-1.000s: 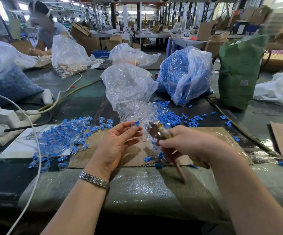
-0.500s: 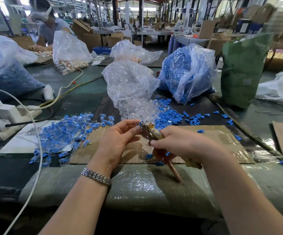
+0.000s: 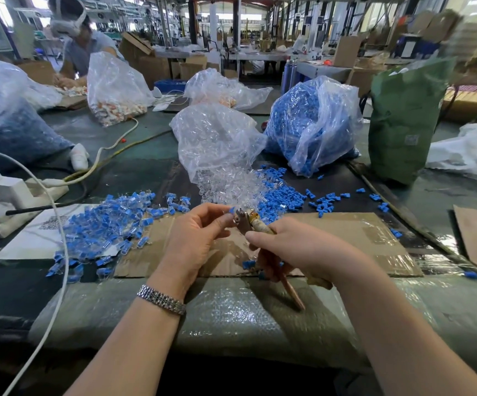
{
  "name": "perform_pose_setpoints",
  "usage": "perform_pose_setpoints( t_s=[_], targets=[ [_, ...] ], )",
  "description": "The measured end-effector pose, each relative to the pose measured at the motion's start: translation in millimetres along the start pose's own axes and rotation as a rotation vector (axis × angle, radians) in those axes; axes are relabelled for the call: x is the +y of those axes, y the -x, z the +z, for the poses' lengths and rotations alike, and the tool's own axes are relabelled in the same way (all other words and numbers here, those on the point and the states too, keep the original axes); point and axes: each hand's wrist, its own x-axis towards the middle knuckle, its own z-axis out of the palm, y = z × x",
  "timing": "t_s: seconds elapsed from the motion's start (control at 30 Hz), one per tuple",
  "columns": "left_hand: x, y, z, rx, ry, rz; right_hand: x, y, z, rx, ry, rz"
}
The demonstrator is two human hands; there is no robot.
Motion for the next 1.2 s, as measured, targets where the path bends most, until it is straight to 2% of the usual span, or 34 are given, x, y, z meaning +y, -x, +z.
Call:
perform_pose_setpoints(
  t_s=[0.1, 0.2, 0.3, 0.37, 0.47, 0.57, 0.63, 0.7, 0.77, 0.97, 1.07, 1.2],
  targets=[
    [-0.4, -4.2, -8.9, 0.184, -0.272, 0.037, 6.9, 1.1, -13.6, 0.141, 0.05, 0.005],
    [0.4, -6.2, -28.8, 0.412, -0.644, 0.1, 20.7, -4.9, -26.8, 0.37, 0.326, 0.047],
    [-0.6, -0.6, -46.5, 0.567, -0.959, 0.125, 32.6, -14.2, -26.7, 0.453, 0.522, 0.146],
    [-1.9, 5.2, -44.9, 0.515, -0.972, 0.169, 40.4, -21.2, -20.5, 0.469, 0.592, 0.197],
    [-3.6, 11.4, -25.0, 0.226, -0.839, 0.207, 47.6, -29.9, -12.1, 0.5, 0.643, 0.196],
    [-5.0, 10.3, -3.3, -0.073, -0.814, 0.215, 49.9, -33.1, -7.4, 0.523, 0.664, 0.198],
    [-5.3, 5.2, 6.9, -0.177, -0.826, 0.227, 47.6, -31.0, -4.5, 0.563, 0.68, 0.179],
    [-6.6, -0.9, 12.6, -0.209, -0.881, 0.264, 42.3, -27.4, -2.1, 0.623, 0.664, 0.086],
    [-7.7, -5.5, 14.9, -0.215, -0.931, 0.29, 35.1, -23.7, -0.2, 0.616, 0.595, -0.037],
    [-13.2, -9.6, 16.0, -0.154, -0.983, 0.356, 17.0, -12.1, 9.7, 0.382, 0.454, -0.299],
    [-13.5, -9.1, 16.4, -0.122, -0.971, 0.366, 15.5, -10.8, 18.4, 0.277, 0.565, -0.352],
    [-13.7, -6.1, 15.1, -0.105, -0.987, 0.399, 19.2, -15.2, 24.7, 0.279, 0.656, -0.383]
  ],
)
